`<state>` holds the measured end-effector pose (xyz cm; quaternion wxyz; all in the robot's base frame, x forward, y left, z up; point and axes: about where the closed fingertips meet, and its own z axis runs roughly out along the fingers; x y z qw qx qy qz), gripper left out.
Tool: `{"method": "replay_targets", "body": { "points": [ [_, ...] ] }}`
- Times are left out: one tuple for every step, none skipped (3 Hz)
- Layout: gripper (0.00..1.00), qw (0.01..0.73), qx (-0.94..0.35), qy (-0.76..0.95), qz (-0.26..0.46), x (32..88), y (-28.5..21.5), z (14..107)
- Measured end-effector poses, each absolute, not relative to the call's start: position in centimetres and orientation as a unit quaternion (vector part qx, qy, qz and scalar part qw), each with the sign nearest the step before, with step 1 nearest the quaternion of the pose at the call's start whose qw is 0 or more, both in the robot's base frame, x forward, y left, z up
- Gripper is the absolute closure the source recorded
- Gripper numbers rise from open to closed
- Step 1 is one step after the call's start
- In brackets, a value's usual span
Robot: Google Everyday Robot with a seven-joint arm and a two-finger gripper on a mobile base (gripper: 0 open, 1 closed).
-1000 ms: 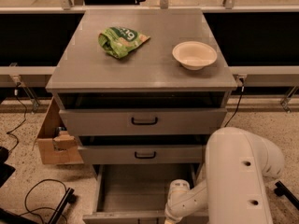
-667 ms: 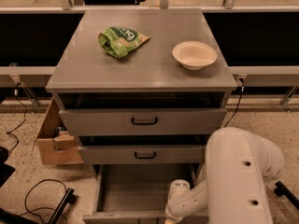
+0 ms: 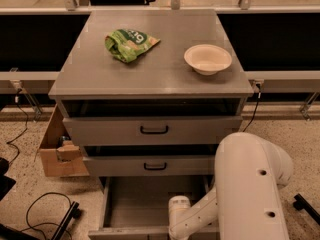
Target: Open bottom drawer
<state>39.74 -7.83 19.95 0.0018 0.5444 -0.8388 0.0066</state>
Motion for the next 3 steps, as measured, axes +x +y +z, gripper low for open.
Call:
{"method": "replay_targets", "body": {
  "points": [
    [0.64, 0.023, 0.524, -0.851, 0.010, 36.4, -6.5, 21.0],
    [0.88, 0.036, 0.516, -0.856, 0.008, 35.0, -5.8, 21.2],
    [0.88, 0.036, 0.516, -0.856, 0.008, 35.0, -5.8, 21.2]
  ]
}}
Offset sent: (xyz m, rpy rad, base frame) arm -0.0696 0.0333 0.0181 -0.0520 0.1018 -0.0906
